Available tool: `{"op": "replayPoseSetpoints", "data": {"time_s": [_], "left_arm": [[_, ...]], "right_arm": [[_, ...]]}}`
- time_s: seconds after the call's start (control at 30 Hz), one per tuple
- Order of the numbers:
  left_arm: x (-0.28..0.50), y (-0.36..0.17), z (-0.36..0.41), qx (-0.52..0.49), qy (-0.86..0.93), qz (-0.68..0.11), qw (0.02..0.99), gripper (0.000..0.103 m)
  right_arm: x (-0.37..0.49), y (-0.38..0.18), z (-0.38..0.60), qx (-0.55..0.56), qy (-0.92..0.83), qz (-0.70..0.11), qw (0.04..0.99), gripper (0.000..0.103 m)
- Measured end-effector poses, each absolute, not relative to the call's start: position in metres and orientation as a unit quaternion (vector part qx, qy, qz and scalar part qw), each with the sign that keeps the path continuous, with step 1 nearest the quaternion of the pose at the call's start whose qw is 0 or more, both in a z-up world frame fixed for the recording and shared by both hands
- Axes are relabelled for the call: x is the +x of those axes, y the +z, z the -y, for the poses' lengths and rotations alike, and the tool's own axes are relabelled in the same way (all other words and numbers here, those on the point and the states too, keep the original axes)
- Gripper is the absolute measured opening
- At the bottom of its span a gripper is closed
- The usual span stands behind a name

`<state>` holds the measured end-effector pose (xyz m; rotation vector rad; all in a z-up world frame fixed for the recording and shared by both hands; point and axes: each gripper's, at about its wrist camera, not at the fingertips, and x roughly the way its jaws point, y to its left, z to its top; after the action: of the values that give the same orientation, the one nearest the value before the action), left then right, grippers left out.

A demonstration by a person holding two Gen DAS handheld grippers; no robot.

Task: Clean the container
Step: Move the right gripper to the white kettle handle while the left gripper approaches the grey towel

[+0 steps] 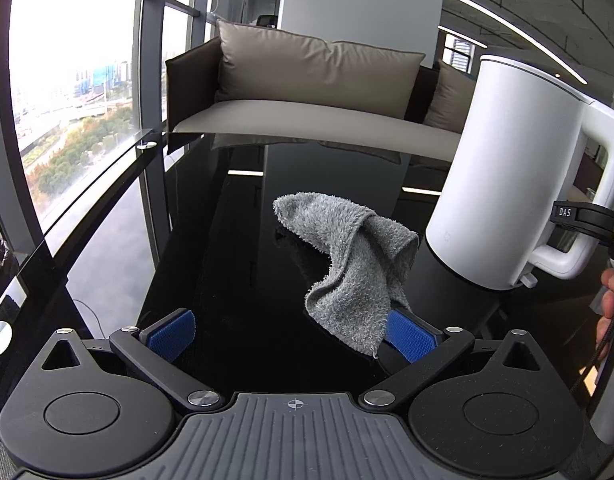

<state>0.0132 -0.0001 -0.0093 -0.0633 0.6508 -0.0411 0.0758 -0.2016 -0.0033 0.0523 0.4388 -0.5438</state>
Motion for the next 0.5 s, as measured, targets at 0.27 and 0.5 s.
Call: {"op": "replayPoseSetpoints", "data": {"time_s": [0.27, 0.5], "left_arm": [[0.031, -0.013, 0.006, -0.017, -0.022, -0.310, 0.950, 0.102], [0.063, -0.021, 0.020, 0.022, -0.029, -0.309, 0.951, 0.102]], "right_arm": [[0.083, 0.000, 0.198, 0.018, -0.228, -0.199, 0.953, 0.021], [0.083, 0.003, 0.202, 0.026, -0.184, -0.175, 0.967, 0.002]]}}
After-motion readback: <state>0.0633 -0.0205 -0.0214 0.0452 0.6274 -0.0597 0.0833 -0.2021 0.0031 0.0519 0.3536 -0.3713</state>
